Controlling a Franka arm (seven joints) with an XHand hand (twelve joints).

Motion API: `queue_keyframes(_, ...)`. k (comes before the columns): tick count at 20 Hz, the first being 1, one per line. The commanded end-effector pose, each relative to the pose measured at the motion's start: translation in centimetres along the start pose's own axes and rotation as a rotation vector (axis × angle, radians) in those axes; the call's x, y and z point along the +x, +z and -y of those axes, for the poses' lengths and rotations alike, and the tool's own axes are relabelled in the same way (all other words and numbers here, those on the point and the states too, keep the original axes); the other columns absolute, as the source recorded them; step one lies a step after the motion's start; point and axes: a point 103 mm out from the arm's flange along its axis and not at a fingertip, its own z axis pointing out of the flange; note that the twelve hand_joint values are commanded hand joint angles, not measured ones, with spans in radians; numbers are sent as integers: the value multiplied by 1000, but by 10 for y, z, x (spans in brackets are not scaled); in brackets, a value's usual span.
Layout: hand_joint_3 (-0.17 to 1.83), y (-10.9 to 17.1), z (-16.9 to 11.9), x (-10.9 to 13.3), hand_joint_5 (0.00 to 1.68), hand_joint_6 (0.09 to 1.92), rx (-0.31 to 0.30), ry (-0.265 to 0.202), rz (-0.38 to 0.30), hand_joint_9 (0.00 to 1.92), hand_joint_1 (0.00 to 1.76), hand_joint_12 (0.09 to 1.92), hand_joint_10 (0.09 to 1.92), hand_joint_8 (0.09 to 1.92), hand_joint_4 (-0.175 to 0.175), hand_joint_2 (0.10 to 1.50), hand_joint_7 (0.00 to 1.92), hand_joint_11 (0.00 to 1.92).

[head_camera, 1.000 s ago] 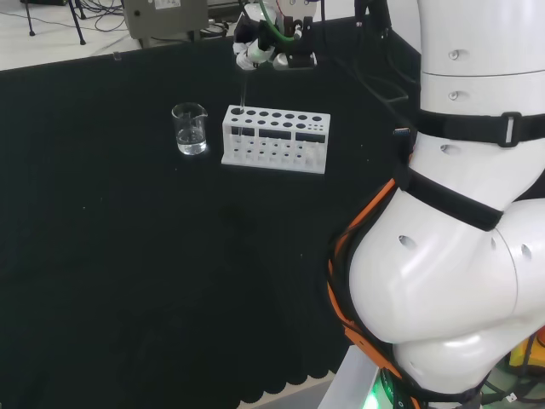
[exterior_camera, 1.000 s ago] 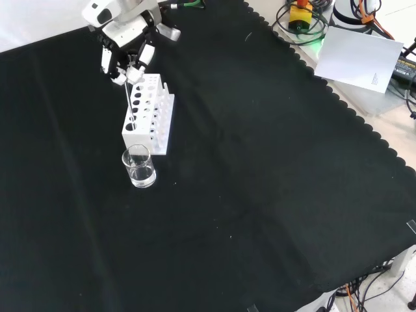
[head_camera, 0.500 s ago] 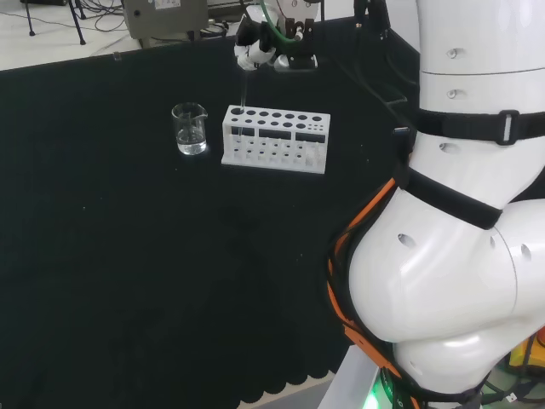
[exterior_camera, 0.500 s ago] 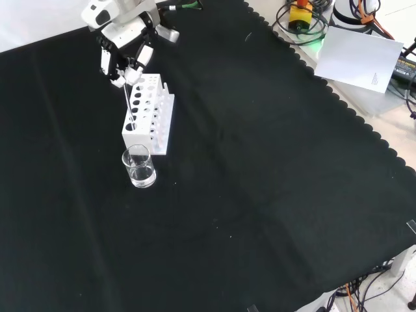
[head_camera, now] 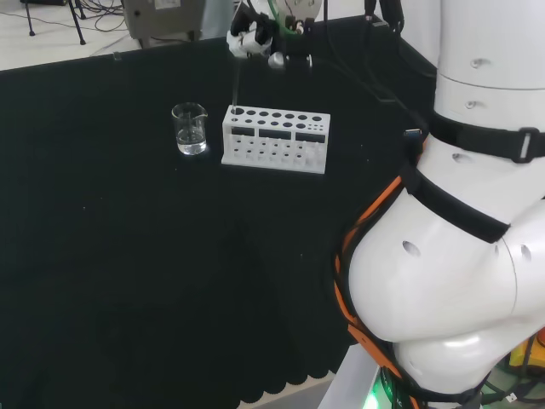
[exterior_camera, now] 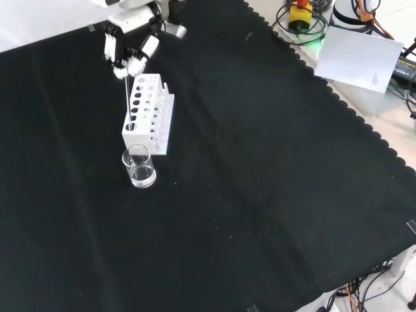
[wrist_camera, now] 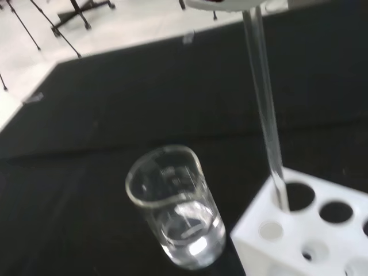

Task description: Take the glass rod from the white test tube rack.

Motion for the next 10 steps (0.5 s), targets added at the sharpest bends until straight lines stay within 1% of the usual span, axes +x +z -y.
queue_keyframes(1,-175,-41,11,39,1248,290,-67,-28,2,1702,1306,608,804,1045,-175,1115,1164,1736)
queue_keyframes(6,-175,-65,24,54,1252,275,-8,-10,63,1703,1306,606,798,1053,-175,1116,1159,1738)
queue_keyframes(10,-175,-80,34,60,1259,257,-7,-7,85,1711,1306,612,790,1058,-175,1117,1157,1742)
